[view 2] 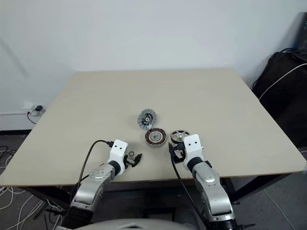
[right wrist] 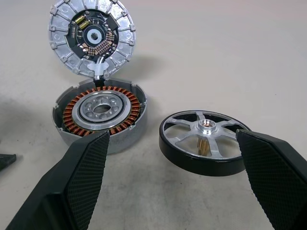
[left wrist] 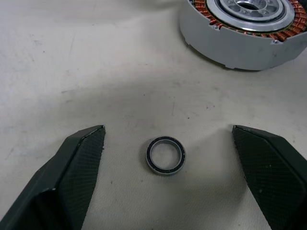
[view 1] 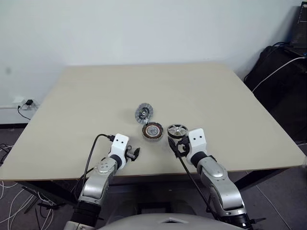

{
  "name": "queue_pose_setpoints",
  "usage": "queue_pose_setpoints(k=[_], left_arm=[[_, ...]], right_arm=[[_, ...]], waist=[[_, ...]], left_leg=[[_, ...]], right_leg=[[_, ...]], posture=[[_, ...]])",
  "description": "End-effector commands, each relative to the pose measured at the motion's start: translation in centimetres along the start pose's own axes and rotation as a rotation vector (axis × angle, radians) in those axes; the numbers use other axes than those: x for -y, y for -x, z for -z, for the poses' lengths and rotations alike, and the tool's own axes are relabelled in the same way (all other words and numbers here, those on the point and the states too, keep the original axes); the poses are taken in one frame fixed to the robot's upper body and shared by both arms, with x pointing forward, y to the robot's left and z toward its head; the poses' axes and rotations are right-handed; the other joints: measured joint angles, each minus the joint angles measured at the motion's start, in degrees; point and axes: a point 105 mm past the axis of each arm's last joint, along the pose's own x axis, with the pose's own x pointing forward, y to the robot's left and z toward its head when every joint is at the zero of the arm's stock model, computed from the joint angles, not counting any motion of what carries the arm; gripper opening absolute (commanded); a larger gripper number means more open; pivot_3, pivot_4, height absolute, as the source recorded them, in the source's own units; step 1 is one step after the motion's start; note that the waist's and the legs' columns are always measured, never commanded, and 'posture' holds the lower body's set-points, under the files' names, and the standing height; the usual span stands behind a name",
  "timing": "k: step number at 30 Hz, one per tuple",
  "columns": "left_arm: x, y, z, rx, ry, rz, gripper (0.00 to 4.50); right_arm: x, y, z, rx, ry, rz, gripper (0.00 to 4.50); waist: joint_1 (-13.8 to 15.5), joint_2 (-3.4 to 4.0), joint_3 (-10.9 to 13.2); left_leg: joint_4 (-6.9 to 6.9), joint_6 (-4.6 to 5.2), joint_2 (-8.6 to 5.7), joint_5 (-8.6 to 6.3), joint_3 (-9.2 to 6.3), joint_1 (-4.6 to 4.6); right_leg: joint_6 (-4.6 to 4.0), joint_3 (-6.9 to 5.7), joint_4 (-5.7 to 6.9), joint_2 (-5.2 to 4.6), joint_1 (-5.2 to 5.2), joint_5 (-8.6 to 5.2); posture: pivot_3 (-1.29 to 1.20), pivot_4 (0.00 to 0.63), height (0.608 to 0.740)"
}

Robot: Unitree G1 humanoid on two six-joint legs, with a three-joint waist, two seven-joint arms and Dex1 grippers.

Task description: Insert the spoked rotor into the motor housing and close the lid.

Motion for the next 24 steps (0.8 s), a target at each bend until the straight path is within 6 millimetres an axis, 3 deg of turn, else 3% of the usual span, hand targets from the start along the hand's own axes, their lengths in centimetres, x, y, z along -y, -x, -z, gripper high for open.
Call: queue_pose_setpoints(k=[1,9,11,18,24], left_arm=[[-0.3,0.1,0.3,-0.025,0.007,-0.010,3.21],[-0.7,0.6,0.5,-0.039,0.003,-0.015,0.66],[-0.8,0.8,0.4,-0.036,-0.002,-0.016,0.67],[0.6,1.1,-3.6,0.137,-0.010,0.032,0.67],[3.2,0.6,-6.6,0.243,-0.039,0.120,0.67]], right_arm=[[-0.2,0.1,-1.7,0.067,0.009,0.000,4.50],[0.0,0.1,-1.6,0.071,0.001,0.014,4.50],[0.0,0.1,-1.7,0.071,0.000,0.014,4.50],[-0.1,-0.1,-1.8,0.075,0.003,0.004,4.50],[-0.1,-0.2,-1.9,0.075,0.006,0.000,4.50]], waist=[[0.0,-0.01,0.0],[0.1,-0.01,0.0],[0.0,-0.01,0.0],[0.0,-0.09,0.0],[0.1,-0.12,0.1]], left_leg=[[0.00,0.00,0.00,0.00,0.00,0.00],[-0.02,0.01,-0.01,-0.03,0.00,-0.03],[-0.02,0.01,-0.01,-0.03,0.01,-0.03],[-0.01,0.00,-0.01,-0.02,-0.02,-0.13],[0.00,0.00,-0.03,-0.02,-0.03,-0.17]], right_leg=[[0.00,0.00,0.00,0.00,0.00,0.00],[0.00,0.01,-0.04,-0.02,-0.02,0.00],[0.00,0.02,-0.04,-0.02,-0.02,-0.01],[0.00,0.00,-0.04,-0.02,-0.09,0.00],[0.00,0.00,-0.05,-0.03,-0.10,0.00]], posture=[[0.00,0.000,0.740],[0.00,0.000,0.740],[0.00,0.000,0.740],[0.00,0.000,0.740],[0.00,0.000,0.740]])
